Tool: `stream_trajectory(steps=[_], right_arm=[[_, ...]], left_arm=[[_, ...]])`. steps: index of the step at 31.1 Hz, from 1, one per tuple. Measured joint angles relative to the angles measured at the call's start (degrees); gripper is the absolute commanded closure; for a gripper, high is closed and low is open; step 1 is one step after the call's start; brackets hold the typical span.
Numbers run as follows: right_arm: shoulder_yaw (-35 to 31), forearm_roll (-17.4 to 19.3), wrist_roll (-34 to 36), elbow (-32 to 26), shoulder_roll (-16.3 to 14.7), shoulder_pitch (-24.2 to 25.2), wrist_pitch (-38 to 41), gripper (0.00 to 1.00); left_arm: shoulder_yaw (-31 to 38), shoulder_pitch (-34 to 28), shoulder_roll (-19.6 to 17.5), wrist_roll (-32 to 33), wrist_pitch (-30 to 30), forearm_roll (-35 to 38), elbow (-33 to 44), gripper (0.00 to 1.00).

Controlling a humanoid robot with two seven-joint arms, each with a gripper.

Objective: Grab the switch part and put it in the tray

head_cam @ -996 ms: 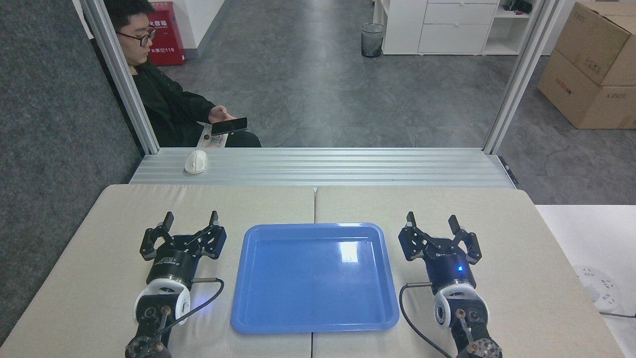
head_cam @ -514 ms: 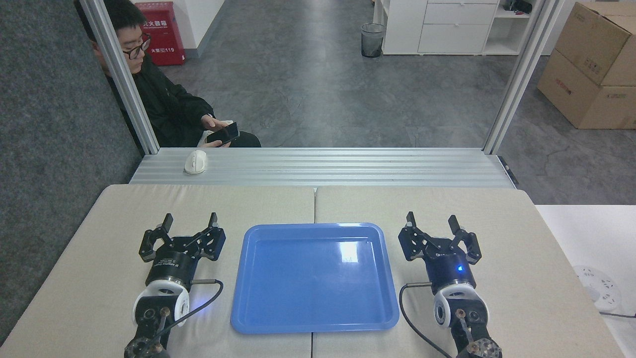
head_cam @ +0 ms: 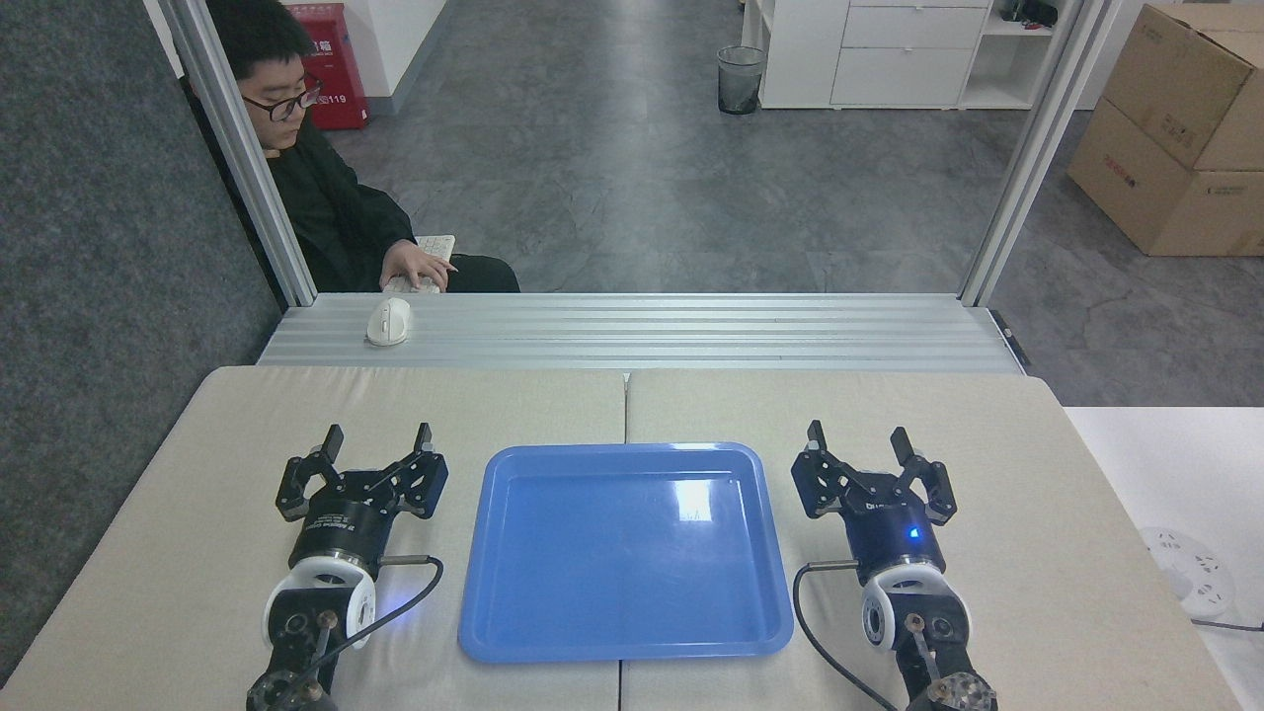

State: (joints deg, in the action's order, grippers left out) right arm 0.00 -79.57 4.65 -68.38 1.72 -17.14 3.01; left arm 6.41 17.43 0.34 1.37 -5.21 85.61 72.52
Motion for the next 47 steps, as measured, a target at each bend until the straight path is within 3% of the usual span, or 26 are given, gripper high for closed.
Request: stream_trajectory(steps=[27,47], right_arm=[[0.0,-0.1,0.1,0.0,0.0,0.0,0.0,0.00],[0.0,0.0,0.1,0.0,0.0,0.0,0.0,0.00]], left_arm=[[0.1,-0.5,-0.2,-0.9,0.4,0.0,-1.4,0.01],[0.3,-4.6,-1.6,-3.2,0.1,0.5,-4.4,0.01]])
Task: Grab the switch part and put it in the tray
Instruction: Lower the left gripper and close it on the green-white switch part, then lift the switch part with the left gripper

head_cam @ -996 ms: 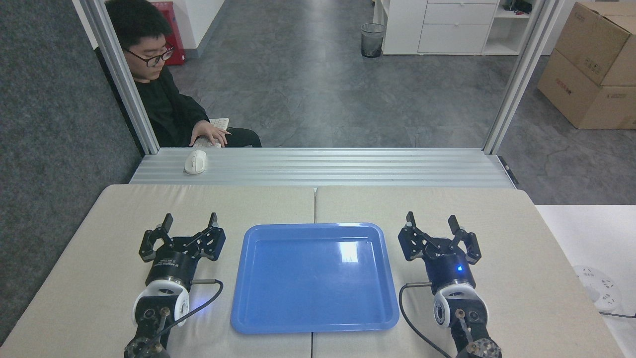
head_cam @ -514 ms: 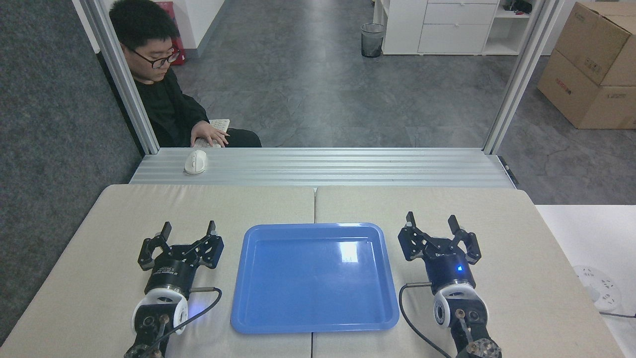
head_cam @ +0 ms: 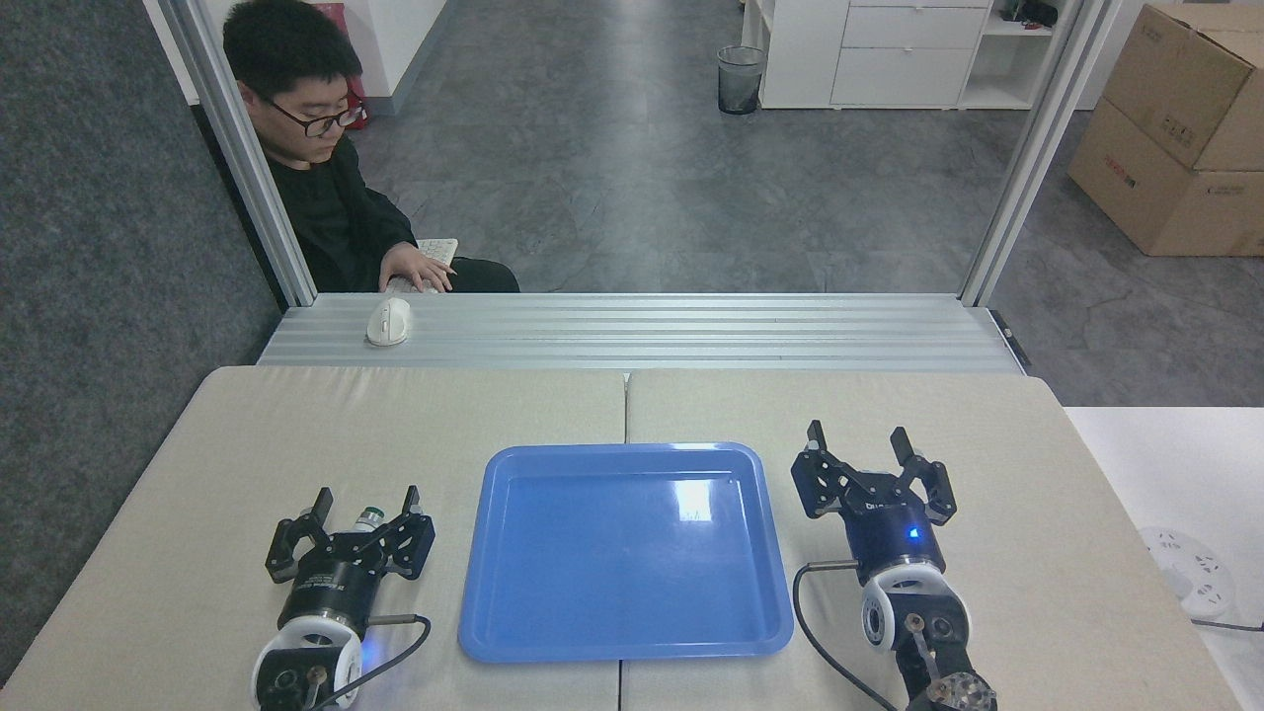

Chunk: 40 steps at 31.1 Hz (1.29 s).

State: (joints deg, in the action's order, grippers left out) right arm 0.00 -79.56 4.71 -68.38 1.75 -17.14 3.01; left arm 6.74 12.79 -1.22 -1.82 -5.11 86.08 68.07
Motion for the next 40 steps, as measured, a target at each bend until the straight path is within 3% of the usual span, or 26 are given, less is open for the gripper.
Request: stream_trajectory(steps=[23,26,30,40], right_arm=[[0.0,0.1,0.0,0.0,0.0,0.0,0.0,0.00],[0.0,0.1,0.0,0.0,0.0,0.0,0.0,0.00],[0.0,0.1,0.0,0.0,-0.1,0.0,0.0,0.00],[0.0,0.1,0.0,0.0,-0.1,0.0,0.0,0.00]], left_arm=[[-0.1,-1.0,-1.7,-3.4,0.5,0.3,-5.6,0.04],[-0.1,-1.2,-1.8,-3.4,0.5,0.3,-6.0,0.19],[-0.2,-1.4,-2.0,-3.4,0.4,0.3,-6.4,0.28],[-0.2,-1.8,-2.2,-3.9,0.1,0.3,-7.1,0.31]])
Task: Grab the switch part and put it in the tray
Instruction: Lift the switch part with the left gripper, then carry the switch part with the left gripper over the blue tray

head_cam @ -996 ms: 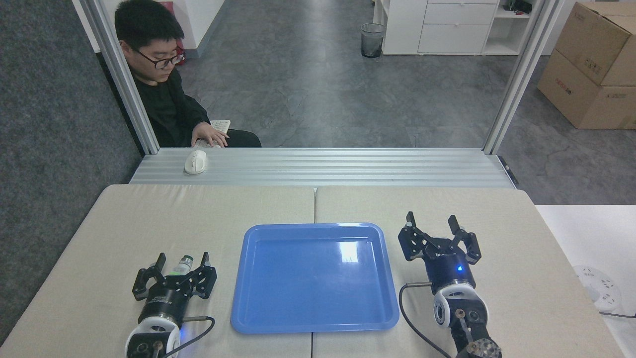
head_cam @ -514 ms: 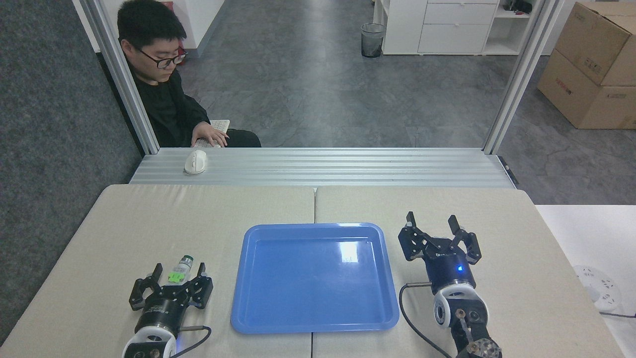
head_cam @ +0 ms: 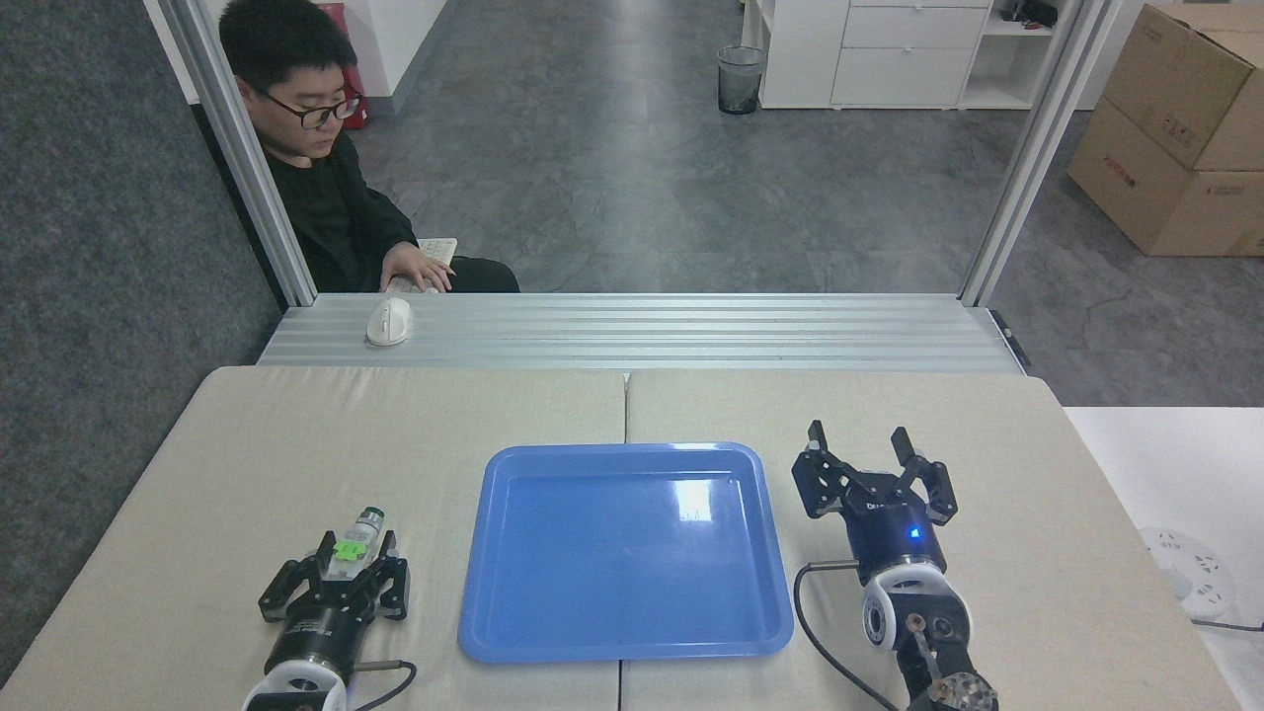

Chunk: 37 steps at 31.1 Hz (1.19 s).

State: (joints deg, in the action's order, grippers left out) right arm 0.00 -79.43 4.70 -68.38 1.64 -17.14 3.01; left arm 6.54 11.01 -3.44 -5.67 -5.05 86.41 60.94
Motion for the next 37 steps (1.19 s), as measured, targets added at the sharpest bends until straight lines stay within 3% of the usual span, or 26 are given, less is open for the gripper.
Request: stream_trajectory(steps=[4,8,11,13,14,25,37], right_arm=[[0.0,0.0,0.0,0.0,0.0,0.0,0.0,0.00],[0.0,0.0,0.0,0.0,0.0,0.0,0.0,0.00],[0.0,0.0,0.0,0.0,0.0,0.0,0.0,0.00],[0.0,0.1,0.0,0.0,0.0,0.0,0.0,0.00],[0.0,0.1,0.0,0.0,0.0,0.0,0.0,0.00],[0.0,0.1,0.0,0.0,0.0,0.0,0.0,0.00],[0.0,0.1,0.0,0.1,-0.1,0.0,0.0,0.00]], left_arm=[[0.0,-0.1,-0.1,-0.2,0.0,0.0,-0.2,0.36],[0.0,-0.2,-0.1,-0.4,0.0,0.1,-0.4,0.52],[0.0,-0.3,-0.2,-0.4,-0.1,0.2,-0.5,0.74],[0.0,-0.3,-0.2,-0.4,-0.2,0.2,-0.5,0.98],[0.0,-0.4,-0.3,-0.4,-0.3,0.2,-0.6,1.00],[0.0,-0.4,-0.8,-0.5,-2.4,-0.3,0.3,1.00],[-0.4,-0.6,-0.1,3.7,-8.1,-1.1,8.7,1.00]])
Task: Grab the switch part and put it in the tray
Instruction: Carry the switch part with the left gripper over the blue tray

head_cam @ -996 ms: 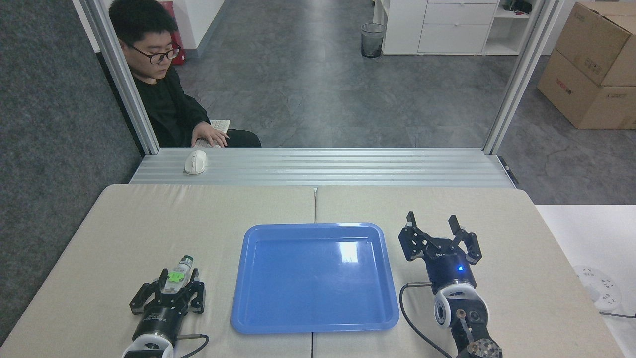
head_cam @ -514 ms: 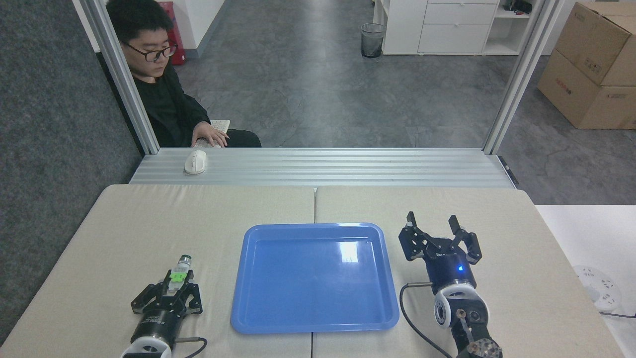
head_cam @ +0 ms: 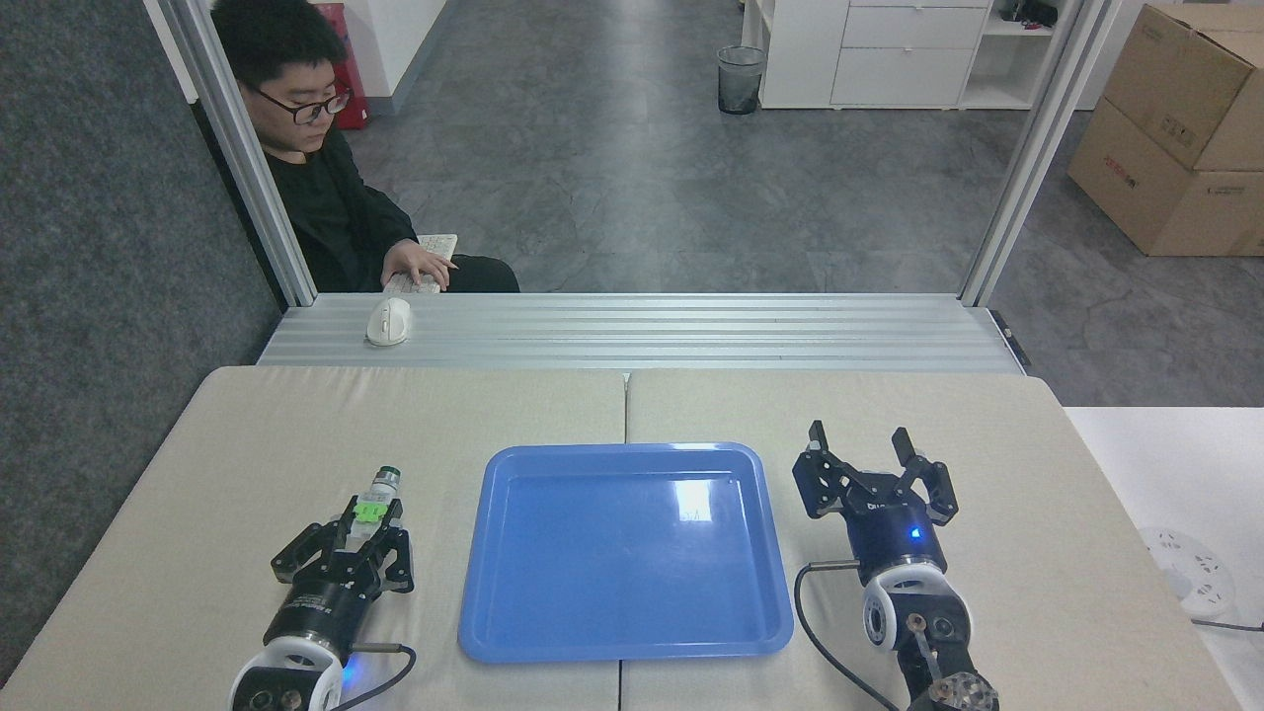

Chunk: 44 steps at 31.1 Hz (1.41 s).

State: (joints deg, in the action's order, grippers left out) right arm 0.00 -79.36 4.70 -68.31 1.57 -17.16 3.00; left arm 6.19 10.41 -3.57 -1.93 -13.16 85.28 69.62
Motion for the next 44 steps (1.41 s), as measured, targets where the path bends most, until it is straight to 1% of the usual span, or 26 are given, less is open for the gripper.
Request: stream_trajectory(steps=[7,14,28,36,41,42,43,44], right_arm=[[0.0,0.0,0.0,0.0,0.0,0.0,0.0,0.00],[0.0,0.0,0.0,0.0,0.0,0.0,0.0,0.00],[0.0,0.0,0.0,0.0,0.0,0.0,0.0,0.00],[0.0,0.0,0.0,0.0,0.0,0.0,0.0,0.00],[0.0,0.0,0.0,0.0,0.0,0.0,0.0,0.00],[0.0,0.0,0.0,0.0,0.0,0.0,0.0,0.00],[0.0,0.0,0.0,0.0,0.0,0.0,0.0,0.00],[0.0,0.0,0.0,0.0,0.0,0.0,0.0,0.00]], left_arm=[[-1.8,0.2,2.2,2.1,-0.7,0.2,4.3,1.00],[-5.3,0.7,4.0,2.6,-0.2,2.1,6.2,1.00],[-14.0,0.1,6.4,2.8,0.0,7.2,5.8,1.00],[-17.1,0.0,7.2,7.7,0.0,13.7,3.2,1.00],[-18.4,0.0,7.5,8.9,0.1,15.8,2.0,1.00],[-18.6,0.0,7.6,9.0,0.1,16.1,1.8,0.95],[-18.8,0.1,7.7,9.1,0.2,16.3,1.7,0.86],[-19.0,0.2,7.7,9.1,0.2,16.6,1.6,0.75]])
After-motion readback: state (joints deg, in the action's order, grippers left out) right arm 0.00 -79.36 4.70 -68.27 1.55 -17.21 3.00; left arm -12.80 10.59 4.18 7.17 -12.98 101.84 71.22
